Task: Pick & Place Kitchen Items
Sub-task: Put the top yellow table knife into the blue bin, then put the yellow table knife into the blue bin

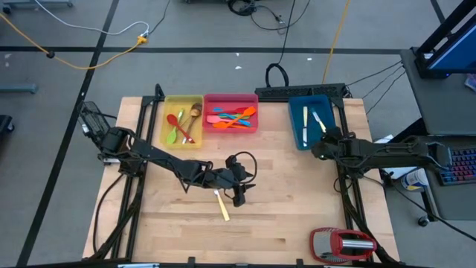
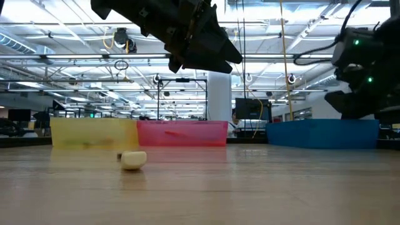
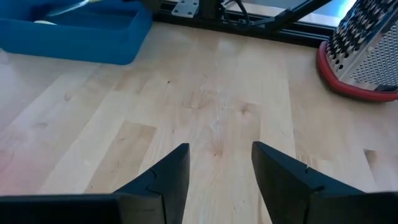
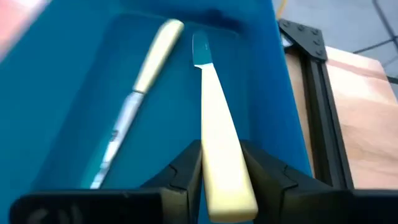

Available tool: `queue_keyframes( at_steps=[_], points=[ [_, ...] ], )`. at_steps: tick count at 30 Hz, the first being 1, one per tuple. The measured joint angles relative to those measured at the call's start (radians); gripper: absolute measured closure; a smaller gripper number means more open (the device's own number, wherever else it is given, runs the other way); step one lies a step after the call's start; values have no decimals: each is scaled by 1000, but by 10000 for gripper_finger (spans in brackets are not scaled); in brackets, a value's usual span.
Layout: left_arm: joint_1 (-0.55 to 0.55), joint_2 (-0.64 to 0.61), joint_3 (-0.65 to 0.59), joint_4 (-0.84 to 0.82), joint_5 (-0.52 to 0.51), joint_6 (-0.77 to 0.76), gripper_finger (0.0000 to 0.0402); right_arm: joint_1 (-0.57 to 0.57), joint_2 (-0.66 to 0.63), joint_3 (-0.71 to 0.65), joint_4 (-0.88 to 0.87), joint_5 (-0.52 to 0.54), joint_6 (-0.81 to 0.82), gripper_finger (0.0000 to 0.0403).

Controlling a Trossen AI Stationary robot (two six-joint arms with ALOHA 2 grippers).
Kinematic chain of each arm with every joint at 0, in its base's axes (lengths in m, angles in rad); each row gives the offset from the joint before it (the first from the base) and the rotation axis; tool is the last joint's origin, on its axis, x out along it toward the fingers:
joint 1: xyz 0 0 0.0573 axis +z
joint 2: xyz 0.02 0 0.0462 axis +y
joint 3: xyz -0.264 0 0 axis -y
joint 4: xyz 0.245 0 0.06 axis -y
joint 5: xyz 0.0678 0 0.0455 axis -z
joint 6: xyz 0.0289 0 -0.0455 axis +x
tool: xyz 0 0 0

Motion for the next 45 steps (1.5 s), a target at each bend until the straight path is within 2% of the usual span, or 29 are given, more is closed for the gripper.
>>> queue_keyframes(
  at_steps=[3, 11, 15, 21, 25, 31, 34, 39, 43, 45],
  points=[
    [0, 0, 0, 0, 0, 0, 222, -71, 0, -56, 107, -14, -52, 317],
    [2, 0, 0, 1, 0, 0, 222, -210, -2, -160, 518, -52, -357, 308],
    [2, 0, 0, 0, 0, 2, 222, -235, -1, -161, 566, -64, -420, 281],
    [1, 0, 0, 0, 0, 24, 222, -250, -1, -162, 581, -81, -419, 250],
    [1, 0, 0, 0, 0, 23, 222, -250, -1, -163, 606, -86, -439, 246],
    [-2, 0, 0, -9, 4, 24, 222, -250, -7, -166, 752, -94, -539, 256],
    [-8, 0, 0, -40, 49, 84, 222, -250, -15, -166, 817, -153, -595, 258],
    [-13, 0, 0, -158, 219, 323, 222, -249, -33, -166, 923, -298, -662, 255],
    [-19, -2, 0, -353, 294, 410, 222, -234, -39, -165, 1002, -469, -649, 252],
    [-26, -23, -3, -452, 296, 414, 222, -209, -38, -165, 1051, -571, -650, 251]
  ],
)
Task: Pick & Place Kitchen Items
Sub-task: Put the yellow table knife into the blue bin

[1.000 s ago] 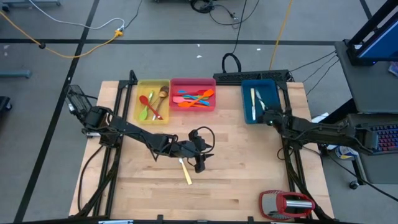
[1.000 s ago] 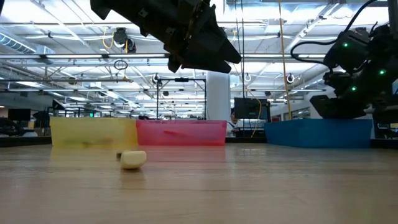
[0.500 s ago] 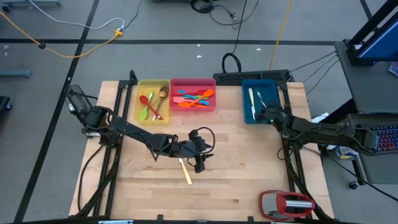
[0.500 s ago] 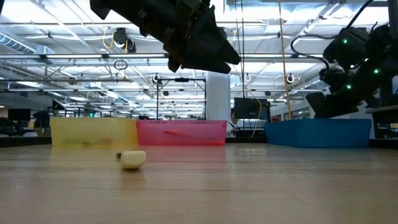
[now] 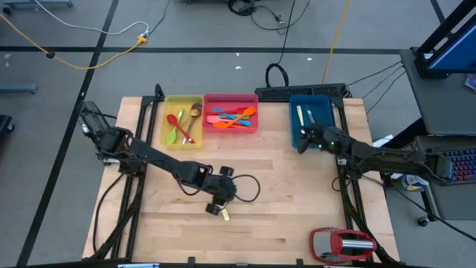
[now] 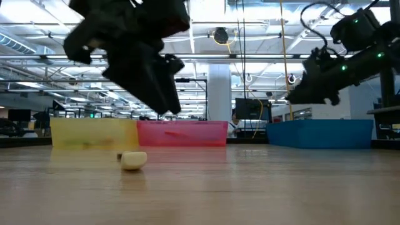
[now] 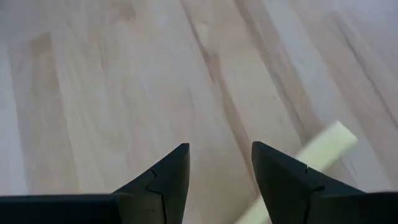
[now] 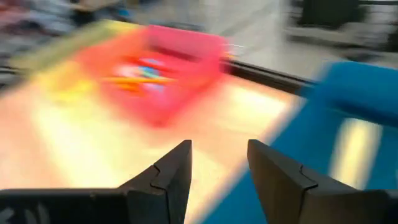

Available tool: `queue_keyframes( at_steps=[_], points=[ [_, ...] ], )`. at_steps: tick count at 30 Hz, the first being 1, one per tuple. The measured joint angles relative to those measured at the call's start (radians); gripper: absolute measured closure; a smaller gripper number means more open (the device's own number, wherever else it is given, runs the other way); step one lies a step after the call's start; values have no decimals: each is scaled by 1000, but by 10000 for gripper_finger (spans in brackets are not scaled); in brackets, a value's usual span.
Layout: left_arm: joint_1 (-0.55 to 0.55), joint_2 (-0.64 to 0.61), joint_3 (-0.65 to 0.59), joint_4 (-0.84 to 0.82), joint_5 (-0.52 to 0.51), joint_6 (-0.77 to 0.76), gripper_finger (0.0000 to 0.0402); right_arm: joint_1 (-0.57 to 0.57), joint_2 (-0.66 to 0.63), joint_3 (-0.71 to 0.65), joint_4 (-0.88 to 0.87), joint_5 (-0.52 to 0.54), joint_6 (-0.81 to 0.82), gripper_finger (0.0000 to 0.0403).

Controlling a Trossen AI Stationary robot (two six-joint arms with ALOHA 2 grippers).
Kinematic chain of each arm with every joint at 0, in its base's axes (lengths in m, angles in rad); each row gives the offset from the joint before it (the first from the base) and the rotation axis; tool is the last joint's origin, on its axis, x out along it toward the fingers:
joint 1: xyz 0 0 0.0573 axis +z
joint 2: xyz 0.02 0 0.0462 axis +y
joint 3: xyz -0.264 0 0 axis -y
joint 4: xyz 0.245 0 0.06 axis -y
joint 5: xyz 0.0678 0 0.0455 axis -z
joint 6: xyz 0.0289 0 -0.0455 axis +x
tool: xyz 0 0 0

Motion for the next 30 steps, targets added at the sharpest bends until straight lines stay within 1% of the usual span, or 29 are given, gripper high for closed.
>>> queue_keyframes(
  at_steps=[3, 5, 6, 8, 10, 13, 18, 21, 26, 27, 30],
  points=[
    [-15, -34, 3, -63, 2, 2, 222, 51, 0, 1, 101, -112, -1, 250],
    [-29, -47, 2, -91, 25, 28, 222, 91, 3, 1, 168, -159, 0, 250],
    [-38, -54, 2, -91, 34, 49, 222, 114, 3, 2, 195, -164, 0, 250],
    [-55, -63, 2, -115, 36, 93, 222, 159, 7, 2, 242, -163, 0, 250],
    [-74, -64, 2, -114, 37, 132, 222, 197, 8, 3, 254, -162, 0, 250],
    [-100, -63, -7, -158, 34, 160, 222, 250, 20, 3, 271, -161, 4, 250],
    [-124, -57, -19, -145, -33, 164, 222, 330, 38, 2, 286, -161, 7, 250],
    [-118, -30, -17, -110, -35, 172, 222, 389, 59, 2, 292, -163, 12, 250],
    [-105, 31, -18, -126, -21, 164, 222, 498, 115, 2, 292, -158, 28, 250],
    [-104, 45, -18, -131, -20, 164, 222, 515, 131, 3, 303, -151, 28, 250],
    [-105, 68, -18, -126, -24, 183, 222, 557, 171, 2, 307, -85, 32, 250]
  ],
)
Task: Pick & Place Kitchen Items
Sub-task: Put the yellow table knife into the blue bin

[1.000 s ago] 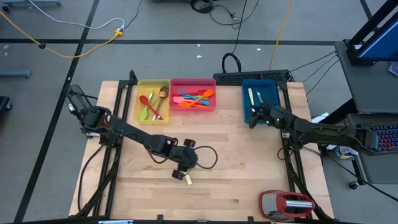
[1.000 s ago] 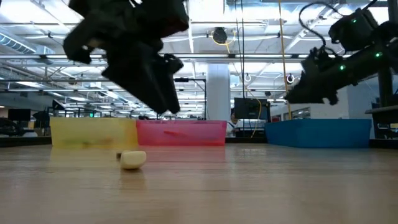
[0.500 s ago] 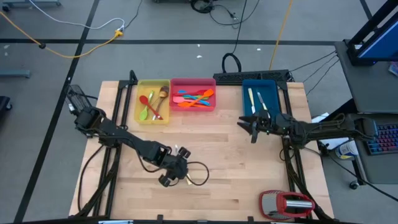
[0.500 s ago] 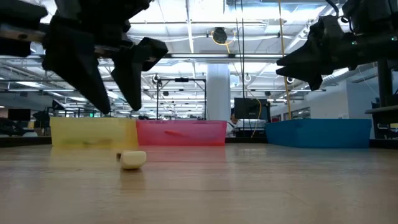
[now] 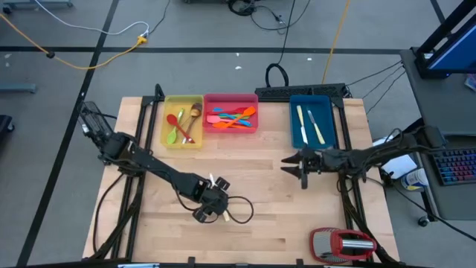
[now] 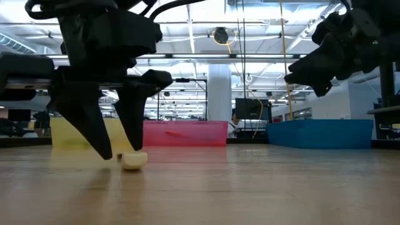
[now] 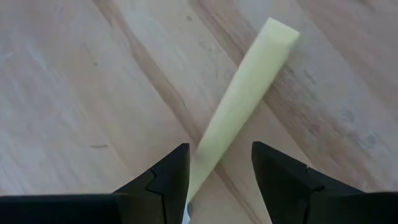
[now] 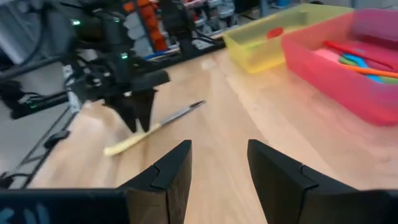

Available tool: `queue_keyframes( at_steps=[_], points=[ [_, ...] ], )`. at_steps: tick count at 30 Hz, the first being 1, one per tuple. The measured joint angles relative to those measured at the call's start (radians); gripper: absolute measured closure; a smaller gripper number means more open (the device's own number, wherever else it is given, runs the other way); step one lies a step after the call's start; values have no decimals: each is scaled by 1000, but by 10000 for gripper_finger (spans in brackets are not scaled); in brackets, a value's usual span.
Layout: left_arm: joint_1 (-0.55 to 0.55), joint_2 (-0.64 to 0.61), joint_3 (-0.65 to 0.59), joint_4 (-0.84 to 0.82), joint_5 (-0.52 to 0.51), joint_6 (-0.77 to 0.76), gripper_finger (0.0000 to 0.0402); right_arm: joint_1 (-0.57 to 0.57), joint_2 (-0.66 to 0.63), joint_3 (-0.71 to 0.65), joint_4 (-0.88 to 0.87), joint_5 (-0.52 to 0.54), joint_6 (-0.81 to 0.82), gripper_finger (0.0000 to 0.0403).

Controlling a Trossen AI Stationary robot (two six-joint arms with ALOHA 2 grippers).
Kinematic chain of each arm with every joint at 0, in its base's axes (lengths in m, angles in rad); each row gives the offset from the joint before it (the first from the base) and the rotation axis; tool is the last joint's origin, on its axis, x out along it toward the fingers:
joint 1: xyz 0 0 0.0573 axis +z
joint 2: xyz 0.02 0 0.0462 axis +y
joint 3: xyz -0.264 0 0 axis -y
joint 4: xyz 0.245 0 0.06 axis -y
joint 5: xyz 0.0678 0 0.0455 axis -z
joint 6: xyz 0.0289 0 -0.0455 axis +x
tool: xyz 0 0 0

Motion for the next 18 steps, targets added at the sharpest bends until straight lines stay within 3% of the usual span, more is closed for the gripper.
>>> queue_keyframes(
  at_steps=[11, 18],
  points=[
    [37, 15, 0, 0, 13, 6, 222, 33, 163, 0, 143, 55, 22, 250],
    [76, 30, 3, 0, 89, 0, 234, 46, 285, 0, 283, 53, 22, 250]
  ],
)
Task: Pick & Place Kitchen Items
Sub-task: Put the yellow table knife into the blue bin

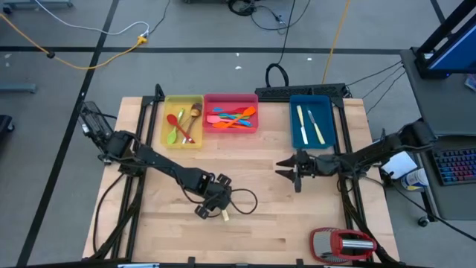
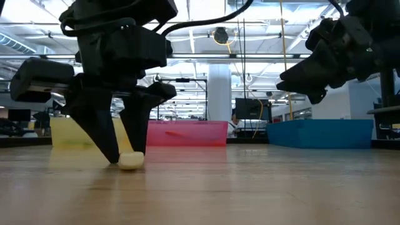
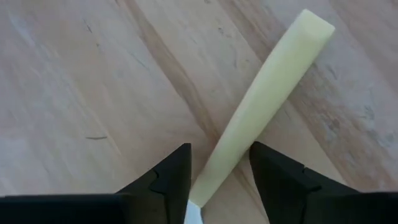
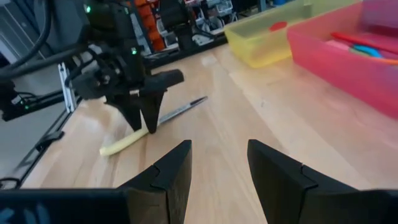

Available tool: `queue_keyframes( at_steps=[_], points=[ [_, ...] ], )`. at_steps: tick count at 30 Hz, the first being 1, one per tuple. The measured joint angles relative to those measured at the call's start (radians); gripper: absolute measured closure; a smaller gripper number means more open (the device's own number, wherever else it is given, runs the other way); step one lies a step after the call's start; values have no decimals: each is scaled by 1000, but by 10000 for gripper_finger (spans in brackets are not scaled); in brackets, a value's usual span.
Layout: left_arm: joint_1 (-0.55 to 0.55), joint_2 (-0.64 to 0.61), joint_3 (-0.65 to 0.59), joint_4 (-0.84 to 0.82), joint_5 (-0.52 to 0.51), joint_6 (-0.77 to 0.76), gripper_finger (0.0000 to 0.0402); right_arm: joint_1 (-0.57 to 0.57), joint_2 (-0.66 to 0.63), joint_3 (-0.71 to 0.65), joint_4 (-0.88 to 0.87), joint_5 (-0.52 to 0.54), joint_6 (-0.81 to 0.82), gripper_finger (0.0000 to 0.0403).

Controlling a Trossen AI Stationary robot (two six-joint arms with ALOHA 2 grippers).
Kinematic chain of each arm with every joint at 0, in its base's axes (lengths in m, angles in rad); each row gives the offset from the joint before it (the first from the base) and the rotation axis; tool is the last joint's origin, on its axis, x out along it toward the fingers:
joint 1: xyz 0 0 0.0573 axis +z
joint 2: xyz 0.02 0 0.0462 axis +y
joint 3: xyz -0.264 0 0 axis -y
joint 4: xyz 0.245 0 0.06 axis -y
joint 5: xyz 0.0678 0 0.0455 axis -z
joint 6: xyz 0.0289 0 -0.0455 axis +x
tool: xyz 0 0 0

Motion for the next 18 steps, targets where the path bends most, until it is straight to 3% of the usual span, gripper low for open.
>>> queue_keyframes(
  at_steps=[12, 18],
  points=[
    [14, 17, -1, 28, 36, -14, 348, 67, 142, 0, 114, 2, 49, 250],
    [15, 20, -2, 97, -16, -69, 351, 119, 208, 0, 177, 2, 49, 250]
  ],
)
